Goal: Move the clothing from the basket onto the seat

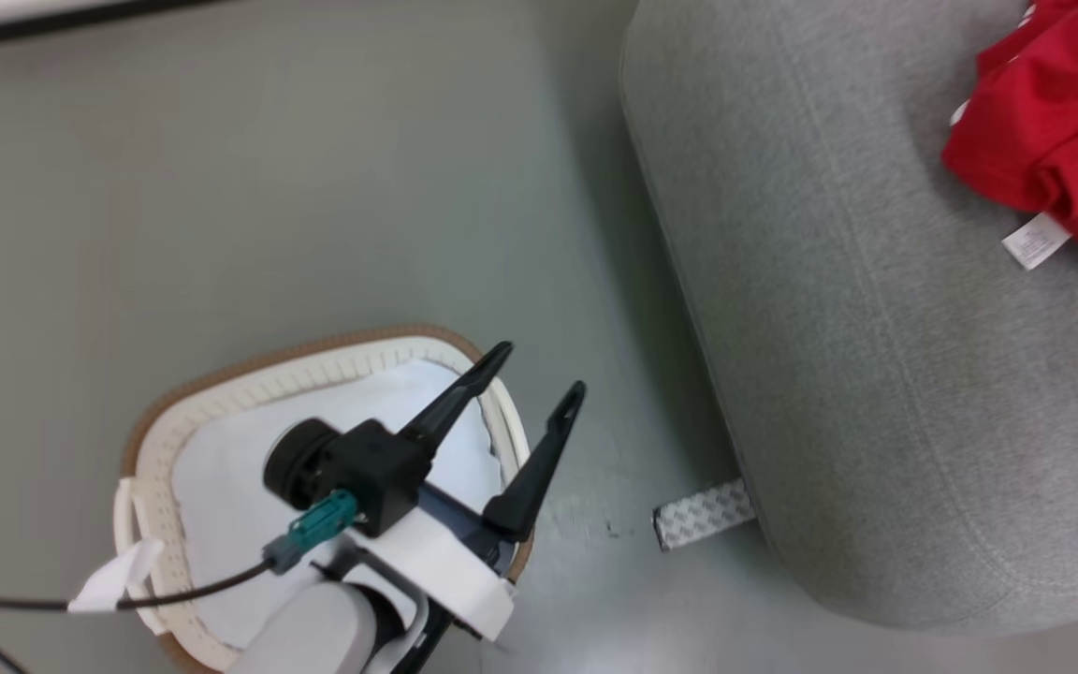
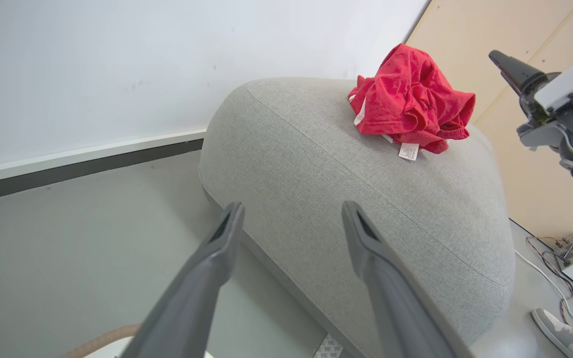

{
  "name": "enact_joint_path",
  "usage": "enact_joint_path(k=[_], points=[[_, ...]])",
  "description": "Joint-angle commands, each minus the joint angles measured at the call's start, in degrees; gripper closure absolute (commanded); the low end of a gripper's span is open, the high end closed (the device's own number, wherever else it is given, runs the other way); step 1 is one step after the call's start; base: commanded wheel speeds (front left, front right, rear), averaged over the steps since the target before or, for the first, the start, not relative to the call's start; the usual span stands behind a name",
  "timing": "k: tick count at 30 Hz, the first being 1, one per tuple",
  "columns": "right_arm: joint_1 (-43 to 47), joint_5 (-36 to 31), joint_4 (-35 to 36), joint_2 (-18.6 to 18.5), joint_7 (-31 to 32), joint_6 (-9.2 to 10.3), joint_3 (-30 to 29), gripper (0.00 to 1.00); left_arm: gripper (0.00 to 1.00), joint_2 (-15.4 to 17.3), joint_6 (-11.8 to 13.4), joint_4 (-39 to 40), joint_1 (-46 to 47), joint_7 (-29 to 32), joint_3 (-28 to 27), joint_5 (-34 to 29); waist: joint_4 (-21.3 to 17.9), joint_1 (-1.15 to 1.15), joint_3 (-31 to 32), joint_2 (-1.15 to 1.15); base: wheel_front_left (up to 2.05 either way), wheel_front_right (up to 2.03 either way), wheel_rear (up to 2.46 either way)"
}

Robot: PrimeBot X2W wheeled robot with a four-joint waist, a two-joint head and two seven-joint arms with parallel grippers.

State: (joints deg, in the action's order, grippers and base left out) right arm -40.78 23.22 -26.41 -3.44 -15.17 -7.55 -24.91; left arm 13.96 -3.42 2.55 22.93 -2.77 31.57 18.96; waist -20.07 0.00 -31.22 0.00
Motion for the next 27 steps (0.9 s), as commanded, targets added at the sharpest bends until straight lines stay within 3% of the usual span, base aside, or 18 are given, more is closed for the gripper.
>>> enact_joint_path(k=[1,10,15,27], points=[[4.9,-1.1,3.2,0.2,0.0,0.13,2.1,0.0,0.0,0.0,0.8,-1.1,-1.9,-1.7,-0.8,1.0,0.2,0.0,4.2,0.0,0.0,0.0,0.0],[20.1,-4.9,14.5,0.4,0.0,0.13,10.9,0.0,0.0,-0.6,3.9,-6.8,-9.2,-9.9,-5.0,3.8,2.7,0.0,14.6,0.0,0.0,0.0,0.0],[25.4,-7.3,18.0,0.5,0.0,0.13,14.5,0.0,0.0,-1.0,4.5,-9.1,-12.2,-11.9,-7.3,4.6,4.4,0.0,18.3,0.0,0.0,0.0,0.0],[36.9,-10.6,17.6,0.5,0.0,0.13,27.1,0.0,0.0,-5.8,4.1,-10.3,-23.2,-12.4,-21.4,1.8,9.1,0.0,27.4,0.0,0.0,0.0,0.0]])
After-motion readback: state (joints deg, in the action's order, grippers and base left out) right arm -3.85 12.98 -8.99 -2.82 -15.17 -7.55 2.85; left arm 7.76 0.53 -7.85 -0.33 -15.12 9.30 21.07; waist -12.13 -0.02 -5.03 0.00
